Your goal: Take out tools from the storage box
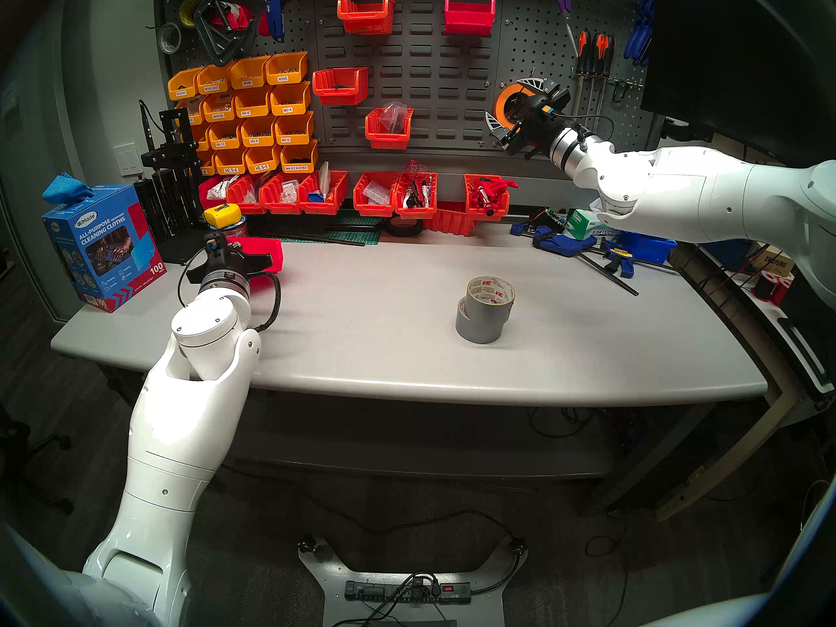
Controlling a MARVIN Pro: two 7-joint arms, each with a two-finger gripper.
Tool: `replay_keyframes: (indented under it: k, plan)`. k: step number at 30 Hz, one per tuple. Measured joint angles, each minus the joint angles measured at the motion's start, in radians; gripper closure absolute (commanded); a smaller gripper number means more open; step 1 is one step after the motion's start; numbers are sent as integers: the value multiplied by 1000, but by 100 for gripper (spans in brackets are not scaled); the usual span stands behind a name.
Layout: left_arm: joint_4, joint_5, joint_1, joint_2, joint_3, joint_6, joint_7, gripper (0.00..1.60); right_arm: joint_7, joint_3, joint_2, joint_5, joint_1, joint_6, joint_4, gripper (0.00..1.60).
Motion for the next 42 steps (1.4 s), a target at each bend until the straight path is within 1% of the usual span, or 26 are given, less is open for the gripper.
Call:
replay_keyframes:
  k: [3,4,5,6,13,20,25,30,36,37,39,42]
  plan:
    - [2,-4,1,6,-10,16,0,160,0,0,0,0,0,0,0,0]
    - [2,-6,2,9,-14,27,3,134,0,0,0,0,0,0,0,0]
    - [-1,-6,5,11,-16,39,8,16,0,0,0,0,0,0,0,0]
    - [-3,-6,7,13,-18,46,11,0,-1,0,1,0,0,0,0,0]
    - [-29,1,36,21,-23,103,46,0,-1,1,1,-1,0,0,0,0]
    - [-57,-3,39,19,-28,128,60,0,-2,2,1,0,0,-1,0,0]
    - [-84,-30,28,5,-39,133,61,0,-17,14,2,23,-2,0,0,0]
    - [-114,-57,13,-10,-49,122,51,0,-47,42,8,76,-8,0,3,0]
    - [-138,-81,-4,-29,-58,98,43,0,-108,87,17,161,-24,-3,3,0]
    - [-142,-88,-8,-36,-60,90,41,0,-131,100,20,187,-32,-5,3,0]
    - [-146,-96,-14,-43,-61,81,39,0,-164,113,22,215,-42,-8,0,0]
    - [-150,-103,-19,-51,-62,71,37,0,-194,122,25,236,-51,-12,-4,0]
